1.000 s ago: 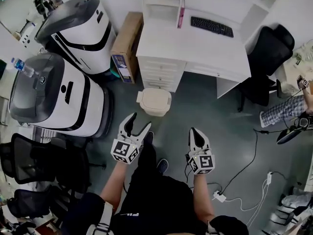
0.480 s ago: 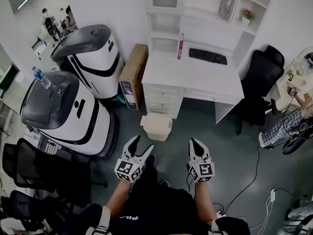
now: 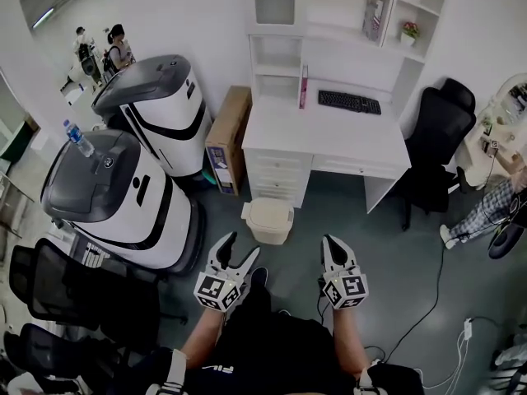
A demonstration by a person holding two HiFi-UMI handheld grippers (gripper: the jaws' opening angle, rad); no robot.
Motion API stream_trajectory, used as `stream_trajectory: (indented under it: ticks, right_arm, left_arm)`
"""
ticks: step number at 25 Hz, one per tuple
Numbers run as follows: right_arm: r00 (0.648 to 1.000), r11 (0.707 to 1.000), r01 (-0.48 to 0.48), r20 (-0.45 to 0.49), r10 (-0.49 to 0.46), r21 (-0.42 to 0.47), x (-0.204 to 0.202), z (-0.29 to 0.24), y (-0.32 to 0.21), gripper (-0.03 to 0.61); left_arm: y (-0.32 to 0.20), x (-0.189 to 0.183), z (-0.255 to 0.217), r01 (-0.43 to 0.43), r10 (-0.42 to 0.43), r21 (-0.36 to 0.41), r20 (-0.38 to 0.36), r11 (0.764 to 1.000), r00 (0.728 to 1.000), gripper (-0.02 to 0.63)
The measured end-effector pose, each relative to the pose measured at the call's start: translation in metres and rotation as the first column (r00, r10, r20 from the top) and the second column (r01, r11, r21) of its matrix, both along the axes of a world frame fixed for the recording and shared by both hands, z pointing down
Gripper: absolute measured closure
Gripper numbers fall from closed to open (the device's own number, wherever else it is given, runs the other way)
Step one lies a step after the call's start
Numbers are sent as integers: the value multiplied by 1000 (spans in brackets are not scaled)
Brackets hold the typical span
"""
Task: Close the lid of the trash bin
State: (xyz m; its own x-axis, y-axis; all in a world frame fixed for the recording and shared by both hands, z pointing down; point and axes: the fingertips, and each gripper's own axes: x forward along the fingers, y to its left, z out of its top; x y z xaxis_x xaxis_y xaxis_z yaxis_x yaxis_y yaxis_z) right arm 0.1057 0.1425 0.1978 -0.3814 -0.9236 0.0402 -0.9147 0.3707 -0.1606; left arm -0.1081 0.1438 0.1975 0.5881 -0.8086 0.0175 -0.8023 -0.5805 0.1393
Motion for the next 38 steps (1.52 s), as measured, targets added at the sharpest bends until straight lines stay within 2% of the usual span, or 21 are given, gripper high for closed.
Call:
stream_trajectory:
  ticks: [8,11,14,17,20,29,32,38]
  right_arm:
    - [1000,1000,-7,16,6,22,10,-17,24,572]
    - [1000,1000,-3,5,2,22,11,-19,32,572]
    - [1000,1000,8,-2,-8,20,7,-18,37,573]
    - [1000,1000,20,-18,-20,13,2,-17,37,572]
    - [999,999,33,-42,-32,26,-6,-22,34,572]
    - [994,997,13,-114,-4,73,-23,-41,26,574]
    - [994,998,6,-107,1,68,-28,-43,21,575]
    - [994,998,21,-107,-15,57,-46,-46,19,575]
  left_arm:
    - [27,11,-14,-11,11,18,2,1000,1000,304]
    - [36,17,-19,-16,16,22,8,1000,1000,323]
    - [43,15,-22,-4,4,21,8,1000,1000,408]
    - [48,13,-27,-1,1,21,-14,1000,1000,544]
    - [45,9,-31,4,-4,18,-30,1000,1000,607]
    - [31,-2,-41,-3,4,42,-14,999,1000,611]
    - [25,-9,-46,-1,2,64,-23,998,1000,611]
    - [21,-27,-43,-1,3,51,-35,999,999,611]
